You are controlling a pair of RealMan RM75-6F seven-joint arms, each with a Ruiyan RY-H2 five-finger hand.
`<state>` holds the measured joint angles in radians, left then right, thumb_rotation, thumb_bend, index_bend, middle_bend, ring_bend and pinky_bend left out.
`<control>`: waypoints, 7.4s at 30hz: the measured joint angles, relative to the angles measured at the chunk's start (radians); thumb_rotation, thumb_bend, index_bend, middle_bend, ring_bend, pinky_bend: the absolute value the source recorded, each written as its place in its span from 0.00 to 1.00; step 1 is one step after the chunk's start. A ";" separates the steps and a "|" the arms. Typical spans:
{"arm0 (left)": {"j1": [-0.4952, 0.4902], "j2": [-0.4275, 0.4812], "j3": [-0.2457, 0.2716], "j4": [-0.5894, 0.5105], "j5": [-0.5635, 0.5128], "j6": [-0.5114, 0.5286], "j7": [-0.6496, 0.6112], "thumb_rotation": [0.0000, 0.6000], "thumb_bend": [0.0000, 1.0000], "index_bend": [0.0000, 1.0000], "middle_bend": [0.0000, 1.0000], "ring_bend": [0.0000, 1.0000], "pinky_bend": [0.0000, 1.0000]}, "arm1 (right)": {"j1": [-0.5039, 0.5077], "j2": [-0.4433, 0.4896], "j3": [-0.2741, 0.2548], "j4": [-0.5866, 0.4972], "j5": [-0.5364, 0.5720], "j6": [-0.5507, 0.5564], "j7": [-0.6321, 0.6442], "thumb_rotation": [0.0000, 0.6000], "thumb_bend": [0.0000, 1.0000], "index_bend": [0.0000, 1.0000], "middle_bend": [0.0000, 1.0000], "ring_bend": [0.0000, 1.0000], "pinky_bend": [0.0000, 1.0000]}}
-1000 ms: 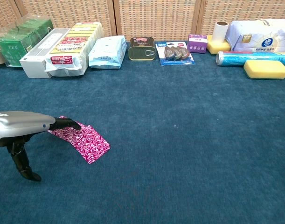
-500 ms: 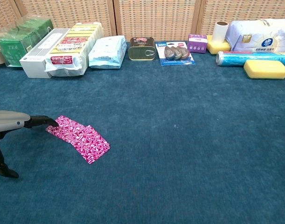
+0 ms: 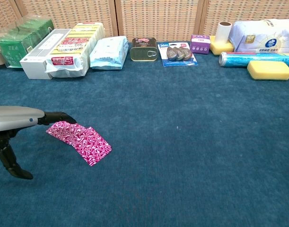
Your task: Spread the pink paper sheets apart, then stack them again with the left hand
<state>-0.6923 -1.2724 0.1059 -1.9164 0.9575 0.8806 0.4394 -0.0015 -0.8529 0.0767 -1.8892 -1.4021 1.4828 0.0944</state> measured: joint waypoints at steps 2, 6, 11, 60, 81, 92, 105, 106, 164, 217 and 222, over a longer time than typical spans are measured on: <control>-0.008 -0.022 -0.003 0.011 -0.013 -0.008 0.009 1.00 0.08 0.00 0.00 0.00 0.08 | 0.000 0.000 0.000 0.001 0.002 -0.001 0.003 1.00 0.00 0.08 0.00 0.00 0.00; -0.025 -0.055 -0.007 0.037 -0.054 -0.019 0.031 1.00 0.08 0.00 0.00 0.00 0.08 | -0.002 0.002 0.003 0.004 0.005 0.003 0.012 1.00 0.00 0.08 0.00 0.00 0.00; -0.037 -0.060 -0.004 0.049 -0.107 -0.021 0.047 1.00 0.08 0.00 0.00 0.00 0.08 | -0.004 0.003 0.003 0.002 0.002 0.007 0.011 1.00 0.00 0.08 0.00 0.00 0.01; -0.115 -0.115 -0.014 -0.033 -0.200 -0.011 0.152 1.00 0.08 0.00 0.00 0.00 0.08 | -0.012 0.004 0.000 -0.013 -0.004 0.020 -0.010 1.00 0.00 0.08 0.00 0.00 0.00; -0.168 -0.061 -0.044 -0.055 -0.260 0.024 0.115 1.00 0.08 0.00 0.00 0.00 0.08 | -0.011 0.007 0.002 -0.017 0.006 0.013 -0.007 1.00 0.00 0.08 0.00 0.00 0.00; -0.172 -0.062 -0.007 -0.107 -0.200 0.001 0.121 1.00 0.08 0.00 0.00 0.00 0.08 | -0.013 0.006 0.001 -0.018 0.003 0.016 -0.008 1.00 0.00 0.08 0.00 0.00 0.00; -0.229 -0.167 -0.003 -0.040 -0.321 0.037 0.200 1.00 0.08 0.00 0.00 0.00 0.08 | -0.011 0.011 0.001 -0.021 0.006 0.012 -0.009 1.00 0.00 0.08 0.00 0.00 0.00; -0.232 -0.171 -0.005 -0.033 -0.329 0.039 0.201 1.00 0.08 0.00 0.00 0.00 0.08 | -0.011 0.011 0.001 -0.021 0.006 0.012 -0.009 1.00 0.00 0.08 0.00 0.00 0.00; -0.074 -0.224 0.002 0.305 0.237 0.064 -0.006 1.00 0.18 0.19 0.00 0.00 0.08 | -0.010 0.013 0.003 -0.024 0.013 0.006 0.002 1.00 0.00 0.08 0.00 0.00 0.00; -0.037 -0.247 -0.051 0.335 0.278 0.010 0.103 1.00 0.23 0.17 0.00 0.00 0.08 | -0.016 0.018 0.004 -0.029 0.016 0.014 0.008 1.00 0.00 0.07 0.00 0.00 0.00; -0.038 -0.242 -0.055 0.327 0.263 0.013 0.127 1.00 0.23 0.17 0.00 0.00 0.08 | -0.016 0.019 0.003 -0.031 0.016 0.012 0.008 1.00 0.00 0.07 0.00 0.00 0.00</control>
<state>-0.7300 -1.5148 0.0511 -1.5891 1.2210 0.8932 0.5668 -0.0173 -0.8334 0.0799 -1.9202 -1.3860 1.4950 0.1021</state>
